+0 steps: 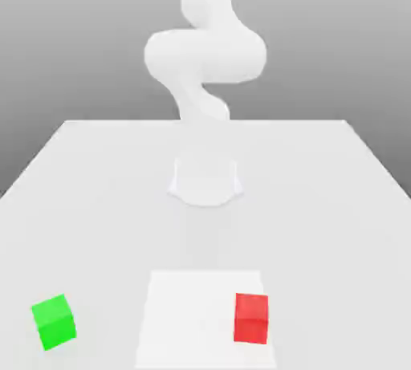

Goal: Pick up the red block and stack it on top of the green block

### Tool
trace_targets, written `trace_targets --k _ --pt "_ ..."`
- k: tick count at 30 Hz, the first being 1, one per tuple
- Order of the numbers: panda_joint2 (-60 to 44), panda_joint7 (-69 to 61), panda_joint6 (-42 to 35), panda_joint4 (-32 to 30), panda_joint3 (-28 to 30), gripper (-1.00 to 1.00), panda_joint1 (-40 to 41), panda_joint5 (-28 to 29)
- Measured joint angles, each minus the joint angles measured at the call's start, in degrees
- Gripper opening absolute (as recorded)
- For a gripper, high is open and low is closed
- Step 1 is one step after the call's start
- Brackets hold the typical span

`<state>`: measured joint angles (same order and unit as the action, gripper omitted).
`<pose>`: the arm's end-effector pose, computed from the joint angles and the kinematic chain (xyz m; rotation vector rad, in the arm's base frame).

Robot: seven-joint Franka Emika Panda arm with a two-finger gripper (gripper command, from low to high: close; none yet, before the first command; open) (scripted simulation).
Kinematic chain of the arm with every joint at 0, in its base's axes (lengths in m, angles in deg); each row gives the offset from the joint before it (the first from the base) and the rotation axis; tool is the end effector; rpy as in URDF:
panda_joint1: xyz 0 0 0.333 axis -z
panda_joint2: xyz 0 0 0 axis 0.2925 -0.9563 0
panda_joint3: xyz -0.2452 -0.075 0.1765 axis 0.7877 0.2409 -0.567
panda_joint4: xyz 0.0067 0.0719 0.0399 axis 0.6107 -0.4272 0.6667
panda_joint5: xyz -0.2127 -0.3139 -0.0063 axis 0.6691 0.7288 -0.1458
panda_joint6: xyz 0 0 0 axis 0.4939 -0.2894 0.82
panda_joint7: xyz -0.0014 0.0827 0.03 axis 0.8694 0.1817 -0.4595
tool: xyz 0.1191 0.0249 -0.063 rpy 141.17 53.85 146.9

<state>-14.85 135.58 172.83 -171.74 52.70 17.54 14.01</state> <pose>0.3904 0.0078 0.6419 -2.4910 1.0727 -0.9459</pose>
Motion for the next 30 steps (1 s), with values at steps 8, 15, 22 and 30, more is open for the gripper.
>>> trace_targets --k 8,15,22,30 --pt "-17.0 5.9 7.8 -5.5 -4.0 0.0 1.3 1.6" --pt "-31.6 11.0 14.5 -10.2 -6.3 0.0 1.4 3.1" --pt "-46.0 14.8 21.2 -15.0 -7.5 0.0 -0.1 2.7" --pt "-58.4 18.2 30.9 -14.0 -4.6 -1.0 -2.3 6.5"
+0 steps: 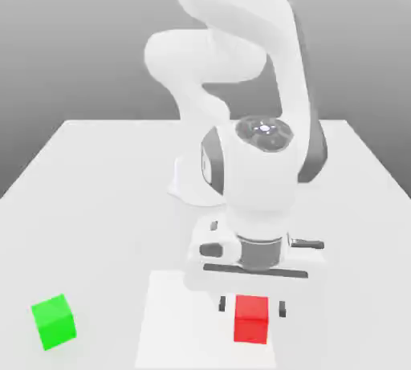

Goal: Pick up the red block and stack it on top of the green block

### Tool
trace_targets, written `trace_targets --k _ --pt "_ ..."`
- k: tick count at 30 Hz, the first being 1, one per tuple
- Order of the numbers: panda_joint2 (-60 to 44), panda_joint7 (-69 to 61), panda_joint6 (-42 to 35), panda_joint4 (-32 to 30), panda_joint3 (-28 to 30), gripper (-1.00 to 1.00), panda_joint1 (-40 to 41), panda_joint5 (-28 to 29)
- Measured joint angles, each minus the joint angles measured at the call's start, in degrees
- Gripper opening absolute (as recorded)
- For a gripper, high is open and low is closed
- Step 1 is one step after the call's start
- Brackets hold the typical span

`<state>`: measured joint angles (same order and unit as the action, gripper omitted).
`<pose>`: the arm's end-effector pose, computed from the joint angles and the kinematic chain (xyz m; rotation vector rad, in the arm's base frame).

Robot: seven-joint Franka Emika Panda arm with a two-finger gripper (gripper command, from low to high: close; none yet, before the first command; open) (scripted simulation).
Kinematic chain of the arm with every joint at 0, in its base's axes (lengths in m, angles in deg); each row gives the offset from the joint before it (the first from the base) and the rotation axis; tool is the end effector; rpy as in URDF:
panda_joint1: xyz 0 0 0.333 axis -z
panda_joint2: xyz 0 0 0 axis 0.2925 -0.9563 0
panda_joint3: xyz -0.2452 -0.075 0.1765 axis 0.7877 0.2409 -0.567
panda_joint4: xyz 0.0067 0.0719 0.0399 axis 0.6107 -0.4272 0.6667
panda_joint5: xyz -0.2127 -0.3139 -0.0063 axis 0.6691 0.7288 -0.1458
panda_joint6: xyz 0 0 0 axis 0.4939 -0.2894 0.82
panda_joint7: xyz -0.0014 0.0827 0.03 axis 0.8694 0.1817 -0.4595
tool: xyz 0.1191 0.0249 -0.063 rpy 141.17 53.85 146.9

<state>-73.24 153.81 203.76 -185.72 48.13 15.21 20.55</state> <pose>0.4301 0.0686 0.1309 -2.8265 1.3688 -0.0012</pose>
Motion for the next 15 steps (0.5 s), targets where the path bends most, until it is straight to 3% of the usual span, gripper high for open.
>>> trace_targets --k 5,10,15 --pt "-0.5 0.3 0.5 0.1 0.2 -1.0 -0.1 0.3" --pt "8.4 -2.6 -7.0 -1.3 -2.1 -1.0 1.3 -3.5" --pt "10.1 -3.6 -11.6 1.5 4.0 -1.0 7.9 -6.0"
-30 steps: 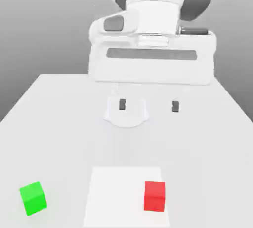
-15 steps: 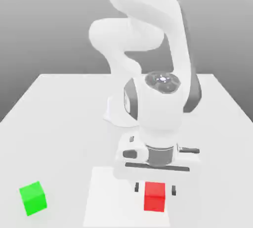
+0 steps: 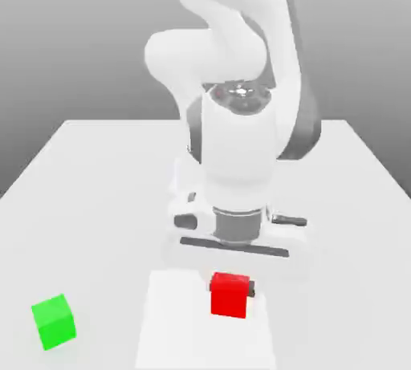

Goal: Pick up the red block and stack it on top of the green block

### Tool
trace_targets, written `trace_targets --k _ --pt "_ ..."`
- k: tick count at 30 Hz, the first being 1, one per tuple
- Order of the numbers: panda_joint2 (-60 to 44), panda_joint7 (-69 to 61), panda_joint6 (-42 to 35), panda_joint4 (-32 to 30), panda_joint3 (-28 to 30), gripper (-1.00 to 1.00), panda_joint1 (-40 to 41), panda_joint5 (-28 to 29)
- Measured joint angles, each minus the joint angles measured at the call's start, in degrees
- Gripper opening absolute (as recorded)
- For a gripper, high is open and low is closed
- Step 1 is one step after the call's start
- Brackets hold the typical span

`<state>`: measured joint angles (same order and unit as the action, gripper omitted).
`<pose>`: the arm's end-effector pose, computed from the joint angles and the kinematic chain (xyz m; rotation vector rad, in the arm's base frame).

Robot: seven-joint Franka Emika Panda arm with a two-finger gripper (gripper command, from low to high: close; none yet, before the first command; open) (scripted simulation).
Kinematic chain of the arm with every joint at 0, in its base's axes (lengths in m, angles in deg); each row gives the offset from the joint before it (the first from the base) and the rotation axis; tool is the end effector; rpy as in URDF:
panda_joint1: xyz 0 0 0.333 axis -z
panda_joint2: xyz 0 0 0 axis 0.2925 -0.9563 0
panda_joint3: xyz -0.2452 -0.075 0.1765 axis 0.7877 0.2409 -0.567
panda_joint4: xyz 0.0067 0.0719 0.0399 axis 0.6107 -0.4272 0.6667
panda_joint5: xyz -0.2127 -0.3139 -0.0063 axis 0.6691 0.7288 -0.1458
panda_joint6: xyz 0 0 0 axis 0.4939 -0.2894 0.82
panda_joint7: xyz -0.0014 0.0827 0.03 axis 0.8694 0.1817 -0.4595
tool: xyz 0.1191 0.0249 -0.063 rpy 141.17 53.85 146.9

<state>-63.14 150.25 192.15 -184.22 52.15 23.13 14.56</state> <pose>0.4481 -0.0323 0.1982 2.6369 -1.7010 -0.0008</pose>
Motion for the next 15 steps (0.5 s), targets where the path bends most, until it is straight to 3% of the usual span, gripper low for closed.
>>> trace_targets --k 7,11,12,15 --pt "-0.7 -1.1 -4.4 5.0 10.0 -1.0 10.9 -3.3" --pt "-7.8 -3.0 1.3 6.3 10.1 -1.0 13.6 -6.2" --pt "-9.2 -3.3 2.7 6.4 9.8 1.0 14.0 -6.7" --pt "-9.2 -3.3 2.7 6.4 9.8 1.0 14.0 -6.7"
